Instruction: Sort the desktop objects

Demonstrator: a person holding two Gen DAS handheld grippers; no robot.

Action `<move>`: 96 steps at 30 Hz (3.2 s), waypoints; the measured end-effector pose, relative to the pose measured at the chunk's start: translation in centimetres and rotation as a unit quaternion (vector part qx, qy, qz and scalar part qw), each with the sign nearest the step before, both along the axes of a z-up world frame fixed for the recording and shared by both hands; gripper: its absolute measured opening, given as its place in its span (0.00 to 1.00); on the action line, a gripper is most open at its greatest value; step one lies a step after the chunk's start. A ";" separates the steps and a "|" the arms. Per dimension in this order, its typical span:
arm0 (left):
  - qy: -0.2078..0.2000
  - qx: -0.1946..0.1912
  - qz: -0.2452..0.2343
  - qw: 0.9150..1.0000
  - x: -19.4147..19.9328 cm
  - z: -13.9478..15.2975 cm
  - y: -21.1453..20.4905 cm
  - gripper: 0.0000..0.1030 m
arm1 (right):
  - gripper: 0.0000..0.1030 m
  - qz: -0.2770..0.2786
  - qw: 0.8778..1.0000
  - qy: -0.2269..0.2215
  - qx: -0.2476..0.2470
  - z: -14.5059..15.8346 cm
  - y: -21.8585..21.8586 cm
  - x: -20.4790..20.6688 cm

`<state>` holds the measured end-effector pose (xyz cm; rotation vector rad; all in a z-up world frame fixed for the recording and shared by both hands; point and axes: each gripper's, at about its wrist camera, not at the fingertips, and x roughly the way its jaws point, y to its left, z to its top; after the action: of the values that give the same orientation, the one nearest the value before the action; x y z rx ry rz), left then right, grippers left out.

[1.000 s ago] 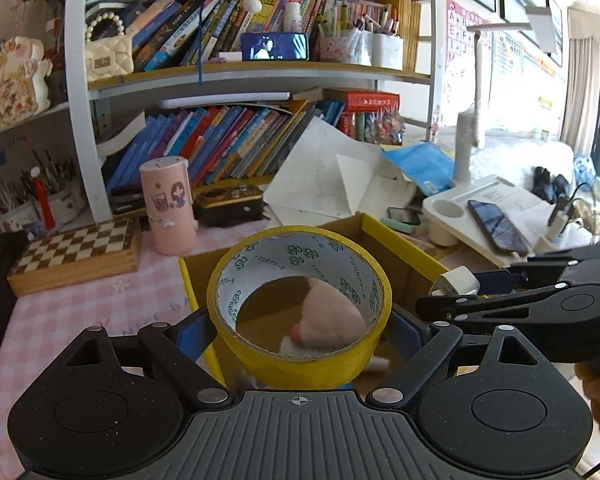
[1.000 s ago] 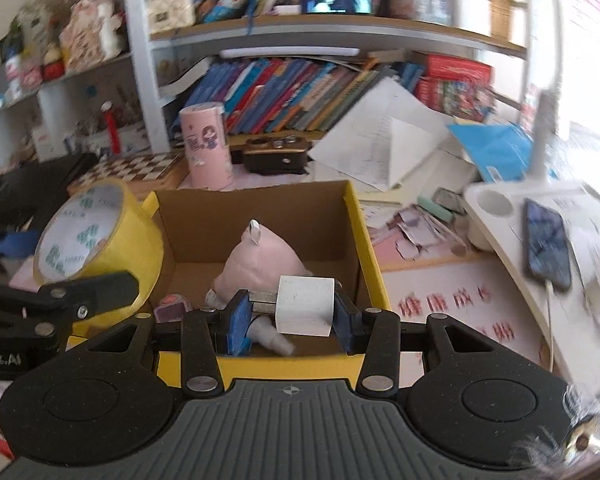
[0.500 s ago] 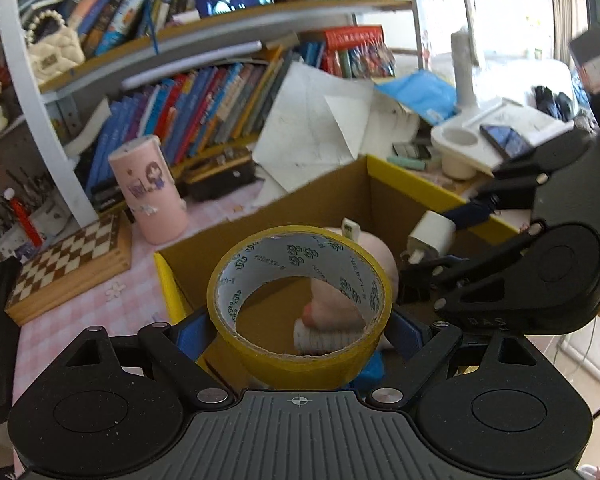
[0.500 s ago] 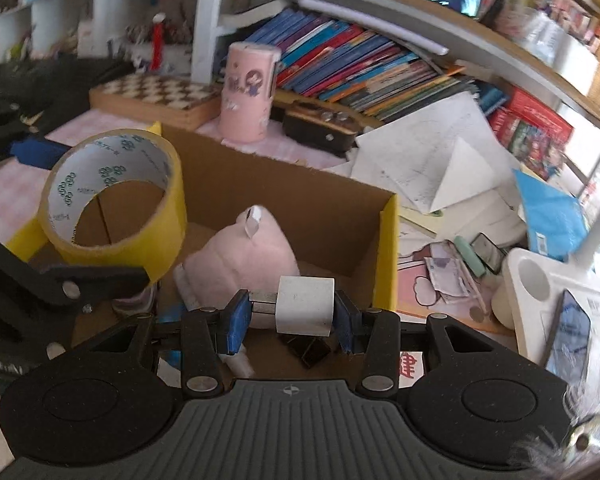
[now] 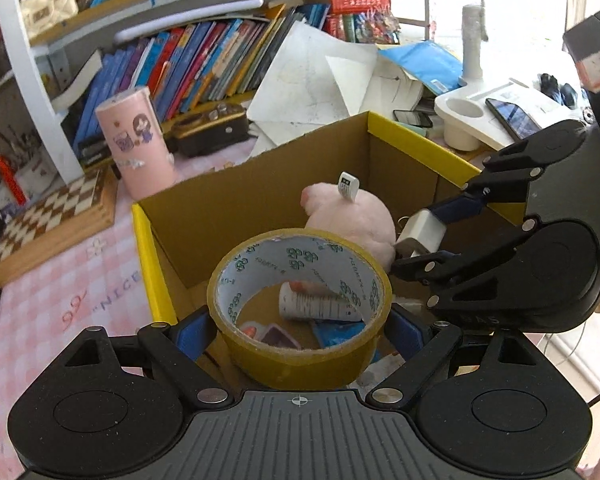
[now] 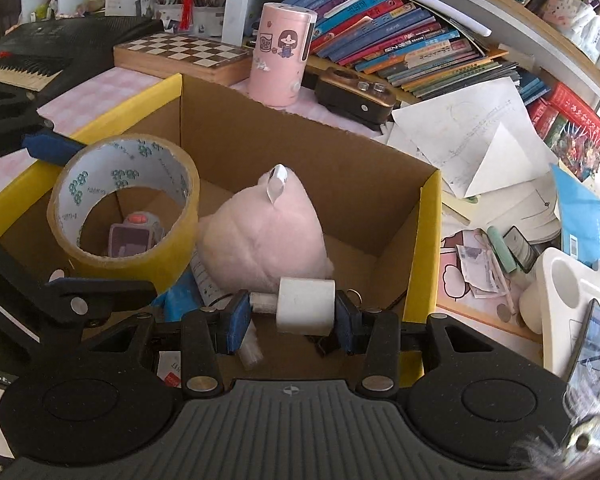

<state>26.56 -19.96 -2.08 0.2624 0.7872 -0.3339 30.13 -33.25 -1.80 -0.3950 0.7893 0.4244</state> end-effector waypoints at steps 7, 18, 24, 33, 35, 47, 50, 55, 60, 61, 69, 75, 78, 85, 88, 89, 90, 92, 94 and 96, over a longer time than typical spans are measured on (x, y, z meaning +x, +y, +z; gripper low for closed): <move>-0.017 0.015 0.008 1.000 -0.6 0.4 0.0 0.90 | 0.40 0.010 1.000 0.000 -0.003 0.0 0.3 0.1; -0.033 0.021 0.010 0.999 -2.2 1.0 0.2 0.90 | 0.40 0.012 1.000 0.026 0.010 -0.5 0.7 0.9; -0.045 0.018 0.014 0.999 -3.1 1.5 0.5 0.90 | 0.42 0.001 1.000 0.013 0.017 -0.4 0.8 0.3; -0.069 -0.010 0.065 0.995 -6.0 2.6 2.6 0.90 | 0.53 -0.046 0.996 -0.032 0.064 1.8 -0.2 -2.4; -0.077 -0.016 0.088 0.993 -6.9 2.9 3.4 0.90 | 0.59 -0.073 0.993 -0.050 0.083 2.6 -0.7 -3.5; -0.123 -0.036 0.199 0.972 -14.4 4.2 8.8 0.94 | 0.70 -0.150 0.971 -0.115 0.150 4.8 1.0 -12.0; -0.119 -0.036 0.209 0.970 -16.1 3.9 9.9 0.94 | 0.71 -0.158 0.968 -0.123 0.153 4.8 2.1 -14.1; -0.112 -0.037 0.222 0.968 -19.0 3.5 11.2 0.94 | 0.74 -0.174 0.964 -0.130 0.154 4.4 3.8 -17.8; -0.111 -0.038 0.220 0.968 -21.7 3.5 12.0 0.94 | 0.76 -0.171 0.966 -0.125 0.151 4.0 5.5 -21.3; -0.110 -0.038 0.219 0.969 -22.3 3.4 12.2 0.94 | 0.76 -0.170 0.966 -0.123 0.150 3.9 5.8 -22.0; -0.096 -0.044 0.225 0.969 -25.9 2.9 13.4 0.94 | 0.78 -0.167 0.968 -0.109 0.149 3.3 7.6 -26.5; -0.091 -0.041 0.239 0.966 -27.6 2.6 14.2 0.94 | 0.82 -0.169 0.971 -0.090 0.145 2.6 8.6 -28.8; -0.087 -0.042 0.238 0.966 -28.3 2.5 14.3 0.94 | 0.86 -0.166 0.972 -0.088 0.142 2.4 9.0 -29.7; -0.069 -0.040 0.236 0.968 -29.2 1.9 14.5 0.94 | 0.93 -0.168 0.973 -0.081 0.139 2.1 9.2 -31.1; -0.069 -0.040 0.236 0.969 -29.5 1.9 14.5 0.94 | 0.95 -0.169 0.973 -0.079 0.136 2.1 9.2 -31.6; -0.069 -0.040 0.235 0.969 -29.6 1.9 14.5 0.94 | 0.95 -0.169 0.973 -0.079 0.135 2.1 9.3 -31.7; -0.069 -0.040 0.235 0.969 -29.8 1.9 14.6 0.94 | 0.95 -0.169 0.973 -0.079 0.134 2.0 9.3 -31.8; -0.068 -0.042 0.236 0.968 -30.1 1.9 14.7 0.94 | 0.96 -0.168 0.974 -0.079 0.134 2.0 9.3 -32.0; -0.067 -0.044 0.239 0.968 -30.2 1.9 14.8 0.94 | 0.96 -0.166 0.974 -0.078 0.133 2.0 9.4 -32.2; -0.066 -0.045 0.243 0.967 -30.4 1.9 14.9 0.94 | 0.96 -0.165 0.974 -0.078 0.133 2.0 9.5 -32.4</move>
<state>-3.82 -5.06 -0.20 0.0000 0.6780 0.1095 -2.26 -23.75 0.15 -0.0425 0.6195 0.1802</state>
